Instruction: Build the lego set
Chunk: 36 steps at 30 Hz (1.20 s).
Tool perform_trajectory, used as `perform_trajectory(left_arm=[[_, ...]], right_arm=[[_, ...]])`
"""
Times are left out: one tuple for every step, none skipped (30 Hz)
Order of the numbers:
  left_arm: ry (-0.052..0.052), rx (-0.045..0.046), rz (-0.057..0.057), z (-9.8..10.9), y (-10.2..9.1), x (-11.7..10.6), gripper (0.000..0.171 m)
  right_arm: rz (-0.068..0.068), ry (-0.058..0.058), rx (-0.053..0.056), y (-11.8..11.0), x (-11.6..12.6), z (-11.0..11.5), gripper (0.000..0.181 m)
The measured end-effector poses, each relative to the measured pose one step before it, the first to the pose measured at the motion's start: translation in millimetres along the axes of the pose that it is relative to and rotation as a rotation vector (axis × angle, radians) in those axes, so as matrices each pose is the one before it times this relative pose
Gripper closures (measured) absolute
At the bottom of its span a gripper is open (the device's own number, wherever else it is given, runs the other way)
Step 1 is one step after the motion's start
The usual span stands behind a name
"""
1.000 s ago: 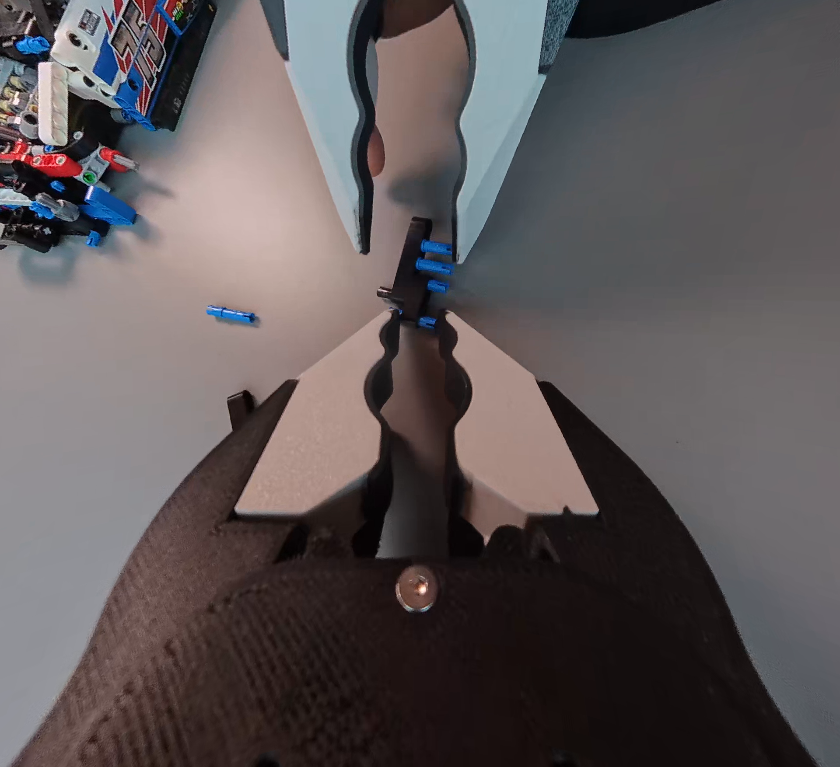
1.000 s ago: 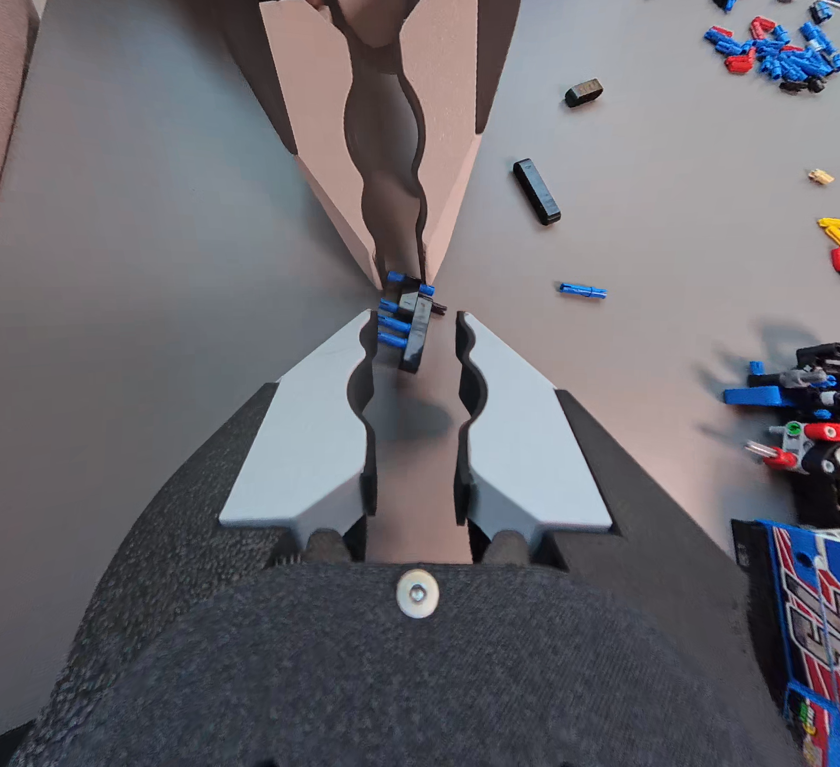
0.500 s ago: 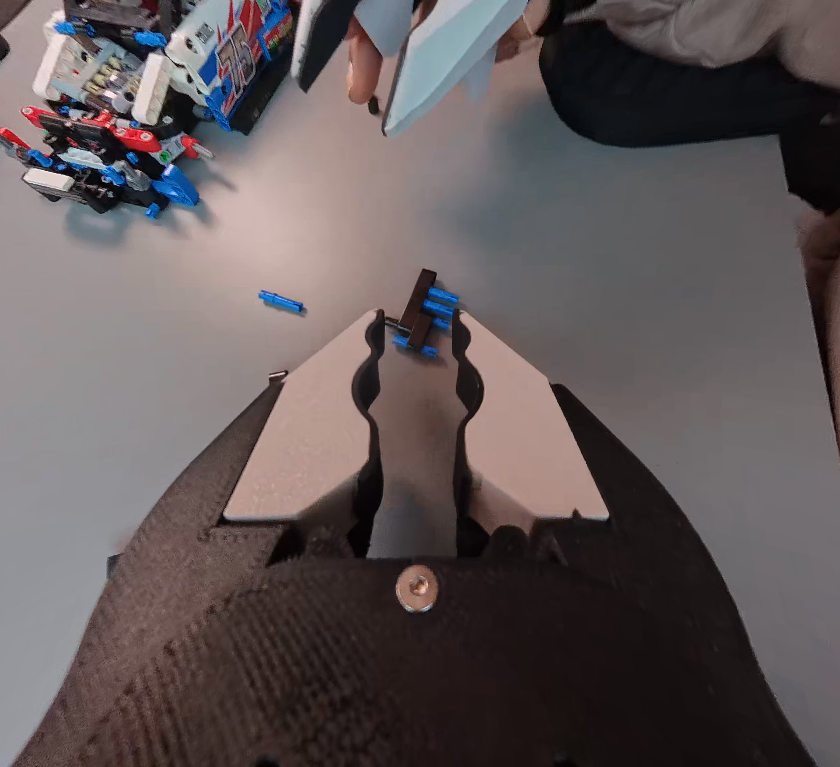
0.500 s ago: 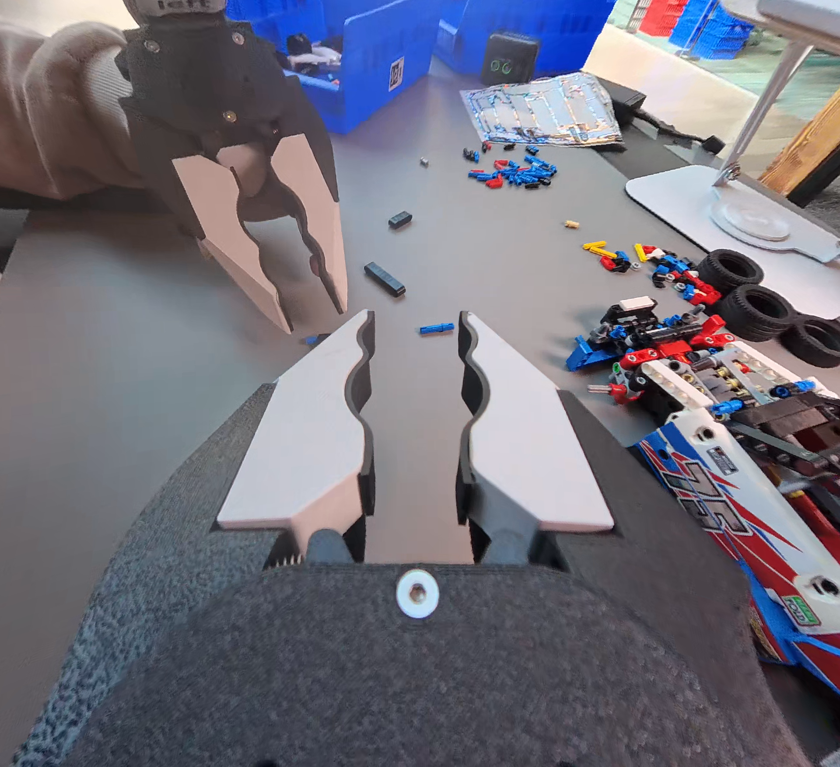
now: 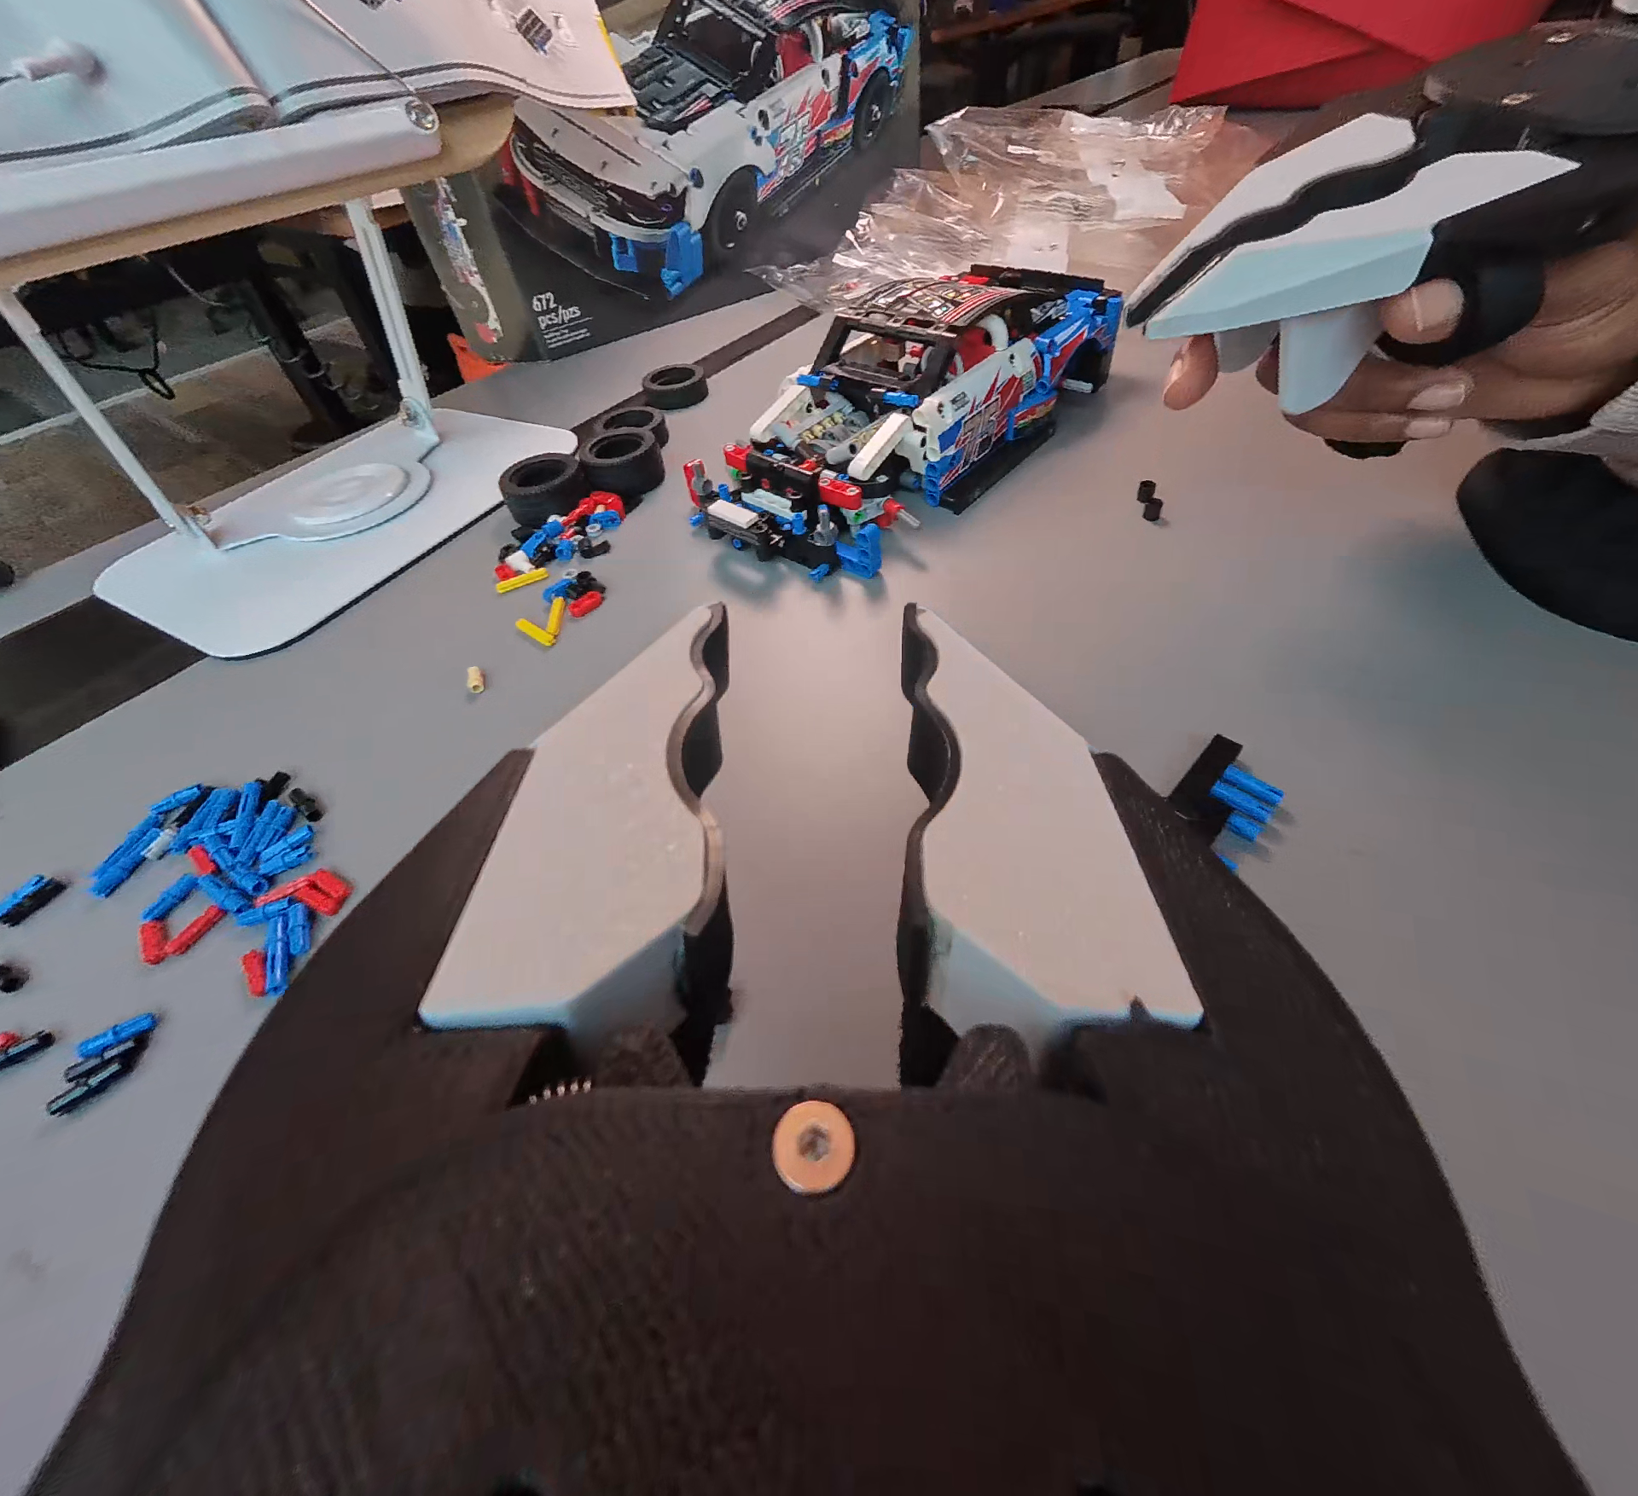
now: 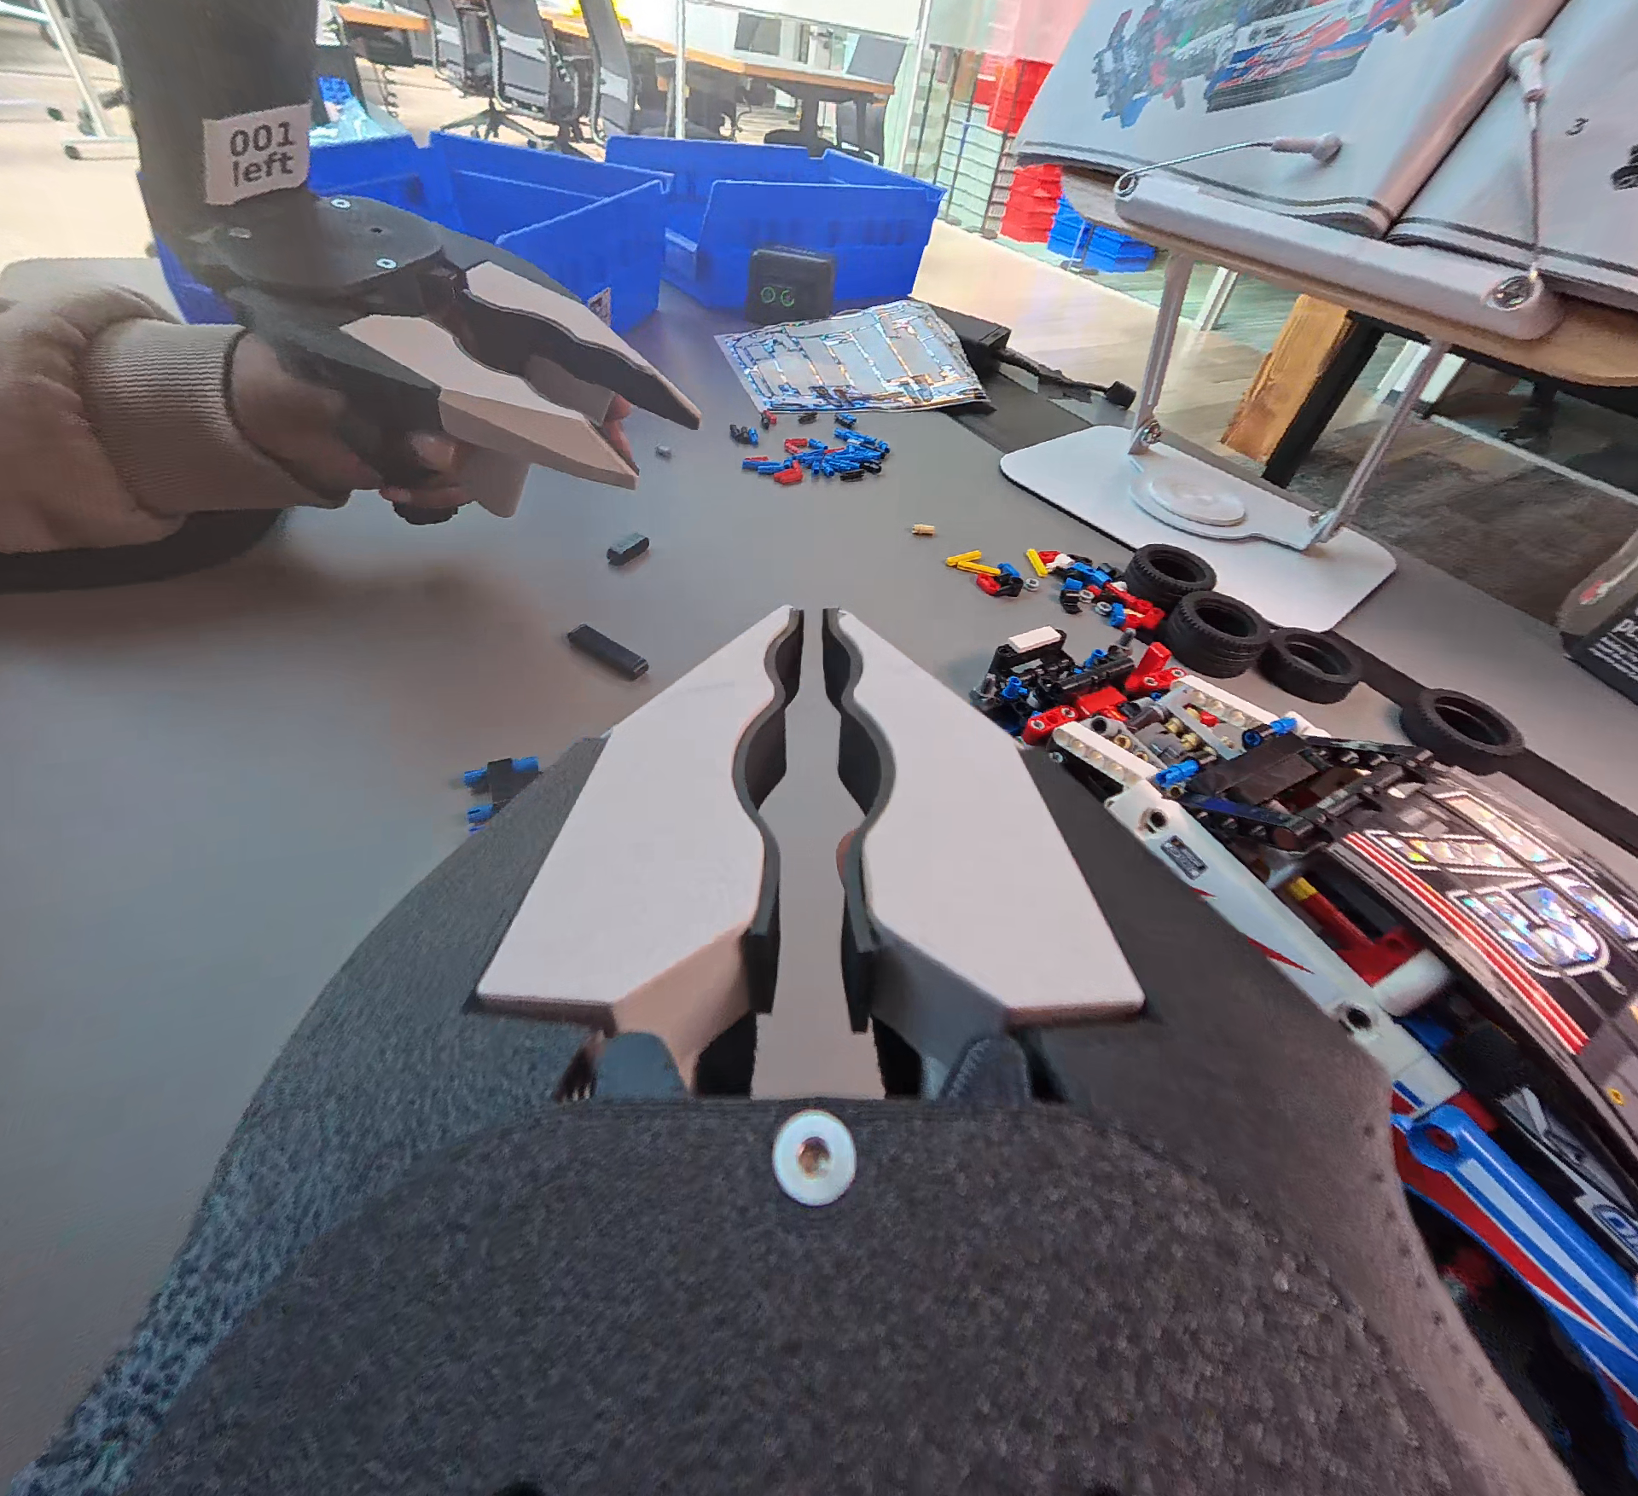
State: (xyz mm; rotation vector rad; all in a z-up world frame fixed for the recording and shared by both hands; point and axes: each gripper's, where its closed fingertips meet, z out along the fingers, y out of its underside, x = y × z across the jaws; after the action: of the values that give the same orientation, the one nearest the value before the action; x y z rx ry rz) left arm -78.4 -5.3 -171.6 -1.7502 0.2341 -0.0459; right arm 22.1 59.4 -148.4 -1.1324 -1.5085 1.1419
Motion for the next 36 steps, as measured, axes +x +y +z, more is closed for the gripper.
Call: perform_trajectory(left_arm=[[-0.0125,-0.00956,-0.0033,-0.03,2.43,-4.54,0.134],[-0.0103,-0.00626,-0.0065,-0.25,1.68,-4.27,0.134],[-0.002,-0.0073,-0.0074,-0.26,1.5,-3.19,0.134],[-0.0073,-0.00759,-0.0087,-0.56,1.06,-3.75,0.133],[-0.0079,-0.00034,-0.0084,-1.09,-0.27,-3.66,0.133],[0.0014,0.00456,-0.0071,-1.35,-1.0,-1.78,0.133],[-0.0053,0.00683,-0.0084,-1.39,-1.52,-2.32,0.133],[-0.0031,0.00872,-0.0057,-1.3,-2.06,-1.5,0.133],[0.0019,0.00563,-0.0011,-1.03,-1.79,-0.38,0.133],[-0.0082,0.00225,0.0026,-0.72,-0.95,-1.58,0.133],[-0.0136,0.00661,0.0061,-0.79,-1.0,-2.31,0.133],[-0.0069,0.0038,0.0044,-0.45,-0.39,-1.5,0.133],[-0.0055,-0.00362,-0.0012,-0.09,0.85,-1.58,0.133],[-0.0052,-0.00292,-0.0029,0.07,0.96,-1.81,0.133],[-0.002,-0.00293,-0.001,0.08,0.84,-1.29,0.133],[-0.0044,-0.00273,0.0008,-0.11,0.74,-1.65,0.134],[-0.0031,0.00188,0.0062,-0.52,-0.32,-1.23,0.135],[0.0001,0.00174,0.0136,-0.83,-0.6,-0.6,0.138],[-0.0016,-0.00517,0.0206,-0.69,0.16,-0.7,0.14],[0.0054,-0.01592,0.0267,-0.27,1.77,0.26,0.141],[0.0282,-0.03075,0.0263,0.35,4.24,3.54,0.144],[0.039,-0.03982,0.0197,0.89,6.36,5.19,0.144],[0.0372,-0.03929,0.013,1.23,6.85,5.41,0.145],[0.064,-0.03953,0.0109,1.17,6.99,9.91,0.149],[0.0644,-0.03245,0.0069,1.41,5.89,10.66,0.152],[0.0365,-0.02522,0.0034,1.72,4.4,7.08,0.153],[0.0393,-0.02926,0.011,1.9,4.43,7.85,0.154],[0.0414,-0.02903,0.015,1.91,4.1,8.56,0.154],[0.0217,-0.02547,0.0099,2.07,3.64,5.67,0.154],[0.0215,-0.0287,0.0079,2.21,4.29,5.25,0.153],[0.0255,-0.03104,0.0059,2.35,4.81,5.54,0.151],[0.0113,-0.03017,0.0037,2.43,4.77,3.05,0.147],[0.0099,-0.03053,0.0092,2.2,4.83,2.71,0.145],[0.0062,-0.02626,0.0109,2.01,4.26,2.11,0.144],[-0.0078,-0.01711,0.0121,1.57,2.52,-0.09,0.143],[-0.0184,-0.00919,0.0123,0.6,1.27,-2.05,0.144]], right_arm=[[0.0067,0.0228,0.0064,-0.46,5.24,-0.79,0.177],[0.0116,0.0251,0.0055,-0.13,6.02,-0.89,0.173],[0.0159,0.0257,0.0064,-0.29,6.41,-1.11,0.169],[0.0173,0.0254,0.0084,-0.84,6.7,-1.34,0.165],[0.0176,0.0272,0.0106,-1.34,7.08,-1.71,0.162],[0.0165,0.0237,0.0116,-1.75,6.63,-1.93,0.159],[0.0165,0.0234,0.0142,-2.09,6.53,-2.03,0.158],[0.0154,0.0222,0.0164,-2.72,6.03,-2.0,0.155],[0.0118,0.0191,0.017,-2.84,5.4,-1.87,0.154],[0.008,0.0187,0.0147,-2.45,5.03,-1.67,0.154],[0.0055,0.0231,0.0125,-1.8,5.45,-1.69,0.152],[0.0038,0.022,0.012,-1.5,5.05,-1.39,0.152],[0.005,0.0177,0.0107,-1.05,4.25,-1.03,0.152],[0.007,0.0134,0.0068,-0.43,3.46,-0.67,0.152],[0.0071,0.0094,0.0019,0.33,2.79,-0.18,0.152],[0.0051,0.0036,-0.0027,1.06,1.73,0.06,0.152],[0.0027,0.0049,-0.0031,0.92,1.77,0.09,0.152],[-0.0015,0.0056,-0.0012,0.66,1.8,-0.04,0.152],[-0.0052,0.0021,-0.0064,1.18,1.17,0.14,0.152],[-0.0067,0.0088,-0.0093,1.58,2.19,0.03,0.152],[-0.0086,0.0107,-0.0059,1.12,2.67,-0.22,0.153],[-0.0067,0.0071,-0.008,1.61,2.28,0.0,0.154],[-0.0013,0.0056,-0.0119,2.34,2.08,0.24,0.153],[0.0034,0.0047,-0.0109,2.5,1.99,0.42,0.154],[0.0051,-0.0021,-0.0081,1.98,0.75,0.5,0.155],[0.0064,-0.0013,-0.0061,1.89,0.46,0.69,0.155],[0.0041,-0.0006,-0.0061,1.88,0.33,0.71,0.157],[-0.0006,-0.0007,-0.0103,2.42,-0.09,0.97,0.157],[-0.0044,0.0019,-0.0119,2.81,0.11,1.0,0.158],[-0.0069,0.001,-0.0087,2.26,-0.19,0.95,0.159],[-0.0078,-0.0019,-0.0083,2.1,-0.73,0.94,0.16],[-0.0072,-0.001,-0.0089,1.97,-0.56,0.9,0.161],[-0.007,-0.0006,-0.0082,1.58,-0.45,0.63,0.161],[-0.0069,0.0019,-0.0071,1.34,-0.07,0.51,0.161],[-0.0068,0.0036,-0.004,0.58,0.38,0.11,0.162],[-0.0052,0.0033,-0.0006,-0.03,0.52,-0.02,0.162]])
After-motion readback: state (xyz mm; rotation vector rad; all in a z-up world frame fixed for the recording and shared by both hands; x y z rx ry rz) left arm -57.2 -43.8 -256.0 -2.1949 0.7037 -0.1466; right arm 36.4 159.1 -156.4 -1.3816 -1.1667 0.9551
